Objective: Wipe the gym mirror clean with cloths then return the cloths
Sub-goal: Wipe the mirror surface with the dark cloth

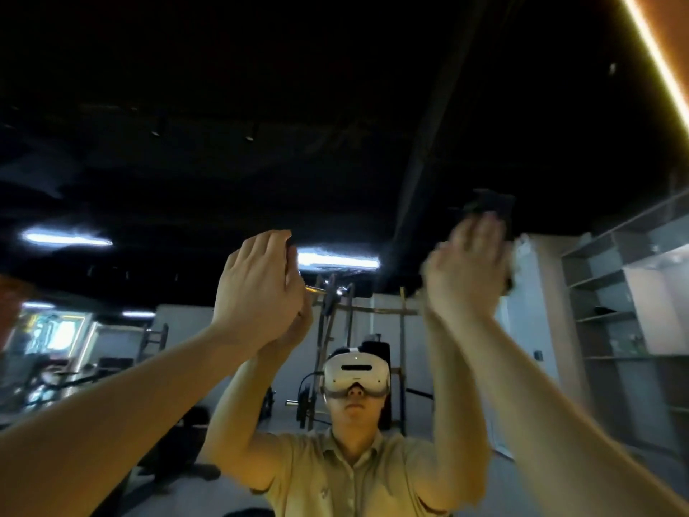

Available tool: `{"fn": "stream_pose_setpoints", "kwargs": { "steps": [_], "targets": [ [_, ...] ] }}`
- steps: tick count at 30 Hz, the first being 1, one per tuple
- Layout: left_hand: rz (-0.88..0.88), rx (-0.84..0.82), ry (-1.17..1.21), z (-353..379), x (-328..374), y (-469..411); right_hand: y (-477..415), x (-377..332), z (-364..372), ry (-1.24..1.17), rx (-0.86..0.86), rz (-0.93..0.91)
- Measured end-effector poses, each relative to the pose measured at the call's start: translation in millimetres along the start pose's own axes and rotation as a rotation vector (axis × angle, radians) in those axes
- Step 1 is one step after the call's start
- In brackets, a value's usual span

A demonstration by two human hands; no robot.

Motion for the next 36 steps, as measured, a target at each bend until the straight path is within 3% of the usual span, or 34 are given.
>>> {"fn": "stream_pose_setpoints", "kwargs": {
  "steps": [3, 5, 7, 8, 12, 15, 18, 20, 23, 26, 28, 32, 34, 36],
  "targets": [
    [-0.069, 0.051, 0.070, -8, -3, 8, 68, -98, 6, -0.126, 0.012, -0.396],
    [-0.121, 0.102, 0.104, -16, -5, 13, 115, -138, 10, -0.191, -0.096, -0.717],
    [-0.136, 0.101, 0.088, -18, -2, 16, 129, -133, 10, -0.180, -0.183, -0.921],
    [-0.129, 0.076, 0.061, -17, 2, 18, 122, -116, 9, -0.161, -0.176, -0.923],
    [-0.072, -0.098, -0.098, 2, 22, 26, 60, 18, 6, 0.025, -0.077, -0.561],
    [0.013, -0.155, -0.166, 12, 34, 41, 22, 133, -9, 0.079, -0.069, -0.134],
    [0.123, -0.148, -0.136, 14, 45, 56, 26, 150, -18, 0.032, -0.034, 0.231],
    [0.184, -0.116, -0.105, 17, 56, 62, 51, 103, -16, 0.013, 0.008, 0.145],
    [0.199, -0.037, -0.010, 23, 81, 66, 112, 17, -6, -0.072, -0.047, -0.371],
    [0.193, -0.048, 0.015, 37, 108, 74, 134, 24, -2, -0.078, -0.155, -0.763],
    [0.216, -0.135, -0.081, 52, 119, 81, 104, 80, -5, 0.003, -0.143, -0.696],
    [0.299, -0.202, -0.298, 65, 124, 88, 35, 221, -25, 0.129, -0.123, -0.135],
    [0.339, -0.190, -0.345, 66, 122, 89, 37, 242, -30, 0.087, -0.105, 0.083],
    [0.333, -0.207, -0.331, 68, 120, 89, 60, 215, -28, 0.056, -0.022, 0.163]
  ]
}}
Point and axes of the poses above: each hand's wrist, its own y-axis away from the middle knuckle, its own z-axis out of the palm, x = y × z, the point moved 5 cm from there along -y, towards the middle knuckle, and after that the axes turned 6 degrees about x, right-handed, at the moved point
